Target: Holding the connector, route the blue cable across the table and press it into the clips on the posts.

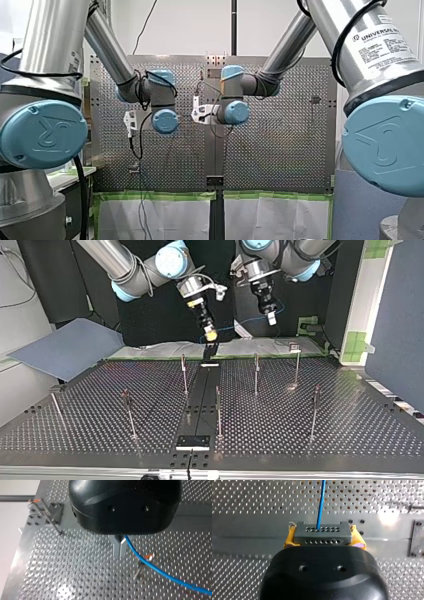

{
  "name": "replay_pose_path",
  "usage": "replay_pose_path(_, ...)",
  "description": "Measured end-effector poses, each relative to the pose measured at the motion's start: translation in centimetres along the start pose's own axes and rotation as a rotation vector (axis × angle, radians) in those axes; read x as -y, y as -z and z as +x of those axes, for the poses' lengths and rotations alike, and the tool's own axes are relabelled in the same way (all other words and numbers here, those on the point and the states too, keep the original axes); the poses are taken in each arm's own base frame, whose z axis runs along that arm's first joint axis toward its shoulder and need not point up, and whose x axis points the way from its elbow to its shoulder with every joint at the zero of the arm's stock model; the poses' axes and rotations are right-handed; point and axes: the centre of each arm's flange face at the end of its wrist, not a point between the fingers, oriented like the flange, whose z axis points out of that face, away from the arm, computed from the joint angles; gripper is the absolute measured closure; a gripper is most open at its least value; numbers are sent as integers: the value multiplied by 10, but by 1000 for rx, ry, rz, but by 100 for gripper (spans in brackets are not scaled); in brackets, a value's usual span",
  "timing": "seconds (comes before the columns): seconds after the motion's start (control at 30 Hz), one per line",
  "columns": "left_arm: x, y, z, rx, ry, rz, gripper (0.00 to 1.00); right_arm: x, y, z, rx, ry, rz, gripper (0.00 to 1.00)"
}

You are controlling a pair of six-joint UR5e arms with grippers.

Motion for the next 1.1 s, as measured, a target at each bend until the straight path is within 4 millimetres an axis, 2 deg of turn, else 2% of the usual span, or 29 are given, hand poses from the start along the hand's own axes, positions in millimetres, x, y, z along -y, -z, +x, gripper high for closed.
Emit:
replay_pose_path(0.4, -13, -14, -45, 24, 9, -116, 100, 15, -19, 35, 1, 1, 43, 100)
replay_pose_path(0.9, -11, -41, -124, 98, 86, -118, 100, 28, -36, 80, -1, 4, 63, 100)
replay_pose_path(1.1, -20, -52, -148, 122, 116, -113, 100, 30, -43, 99, 0, 3, 66, 100)
